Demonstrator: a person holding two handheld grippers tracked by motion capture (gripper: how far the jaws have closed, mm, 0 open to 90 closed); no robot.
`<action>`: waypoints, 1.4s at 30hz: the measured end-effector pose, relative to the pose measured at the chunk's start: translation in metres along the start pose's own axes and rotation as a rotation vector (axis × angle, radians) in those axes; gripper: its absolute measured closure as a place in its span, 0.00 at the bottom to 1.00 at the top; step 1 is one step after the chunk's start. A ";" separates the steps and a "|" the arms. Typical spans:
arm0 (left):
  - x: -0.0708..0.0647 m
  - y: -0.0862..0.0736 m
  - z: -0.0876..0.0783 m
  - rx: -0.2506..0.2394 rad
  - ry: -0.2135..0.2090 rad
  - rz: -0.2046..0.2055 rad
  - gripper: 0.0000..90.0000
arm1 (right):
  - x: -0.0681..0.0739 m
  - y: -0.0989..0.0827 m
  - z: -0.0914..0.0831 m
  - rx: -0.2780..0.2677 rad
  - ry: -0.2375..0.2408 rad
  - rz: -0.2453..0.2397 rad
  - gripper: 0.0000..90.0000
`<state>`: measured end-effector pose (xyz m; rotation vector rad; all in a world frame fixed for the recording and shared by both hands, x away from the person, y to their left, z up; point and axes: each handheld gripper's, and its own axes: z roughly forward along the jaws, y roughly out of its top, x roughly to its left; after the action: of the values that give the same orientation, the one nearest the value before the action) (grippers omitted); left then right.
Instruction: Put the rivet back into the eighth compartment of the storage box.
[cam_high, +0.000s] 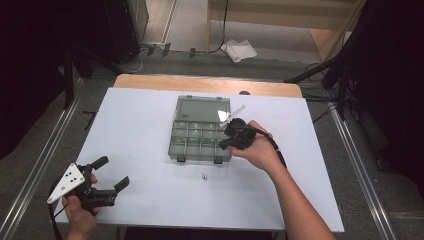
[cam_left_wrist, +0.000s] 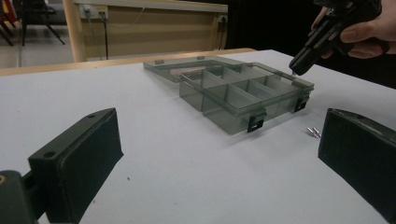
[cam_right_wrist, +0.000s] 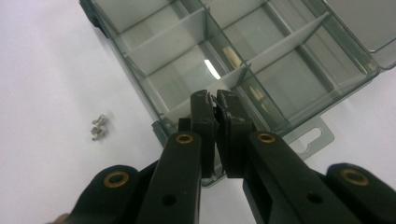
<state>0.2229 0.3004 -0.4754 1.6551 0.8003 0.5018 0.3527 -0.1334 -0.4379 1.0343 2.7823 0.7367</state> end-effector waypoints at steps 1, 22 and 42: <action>0.000 0.000 0.000 0.001 0.000 0.000 0.00 | 0.000 0.000 0.001 0.004 -0.002 -0.005 0.97; 0.001 0.000 0.000 0.001 0.001 -0.004 0.00 | 0.003 -0.002 0.008 0.016 -0.010 -0.068 0.69; 0.000 0.000 0.001 0.006 0.002 -0.001 0.00 | 0.037 -0.008 -0.002 0.020 0.043 -0.123 0.00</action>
<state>0.2233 0.3001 -0.4755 1.6600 0.8056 0.5009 0.3188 -0.1165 -0.4366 0.8508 2.8646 0.7257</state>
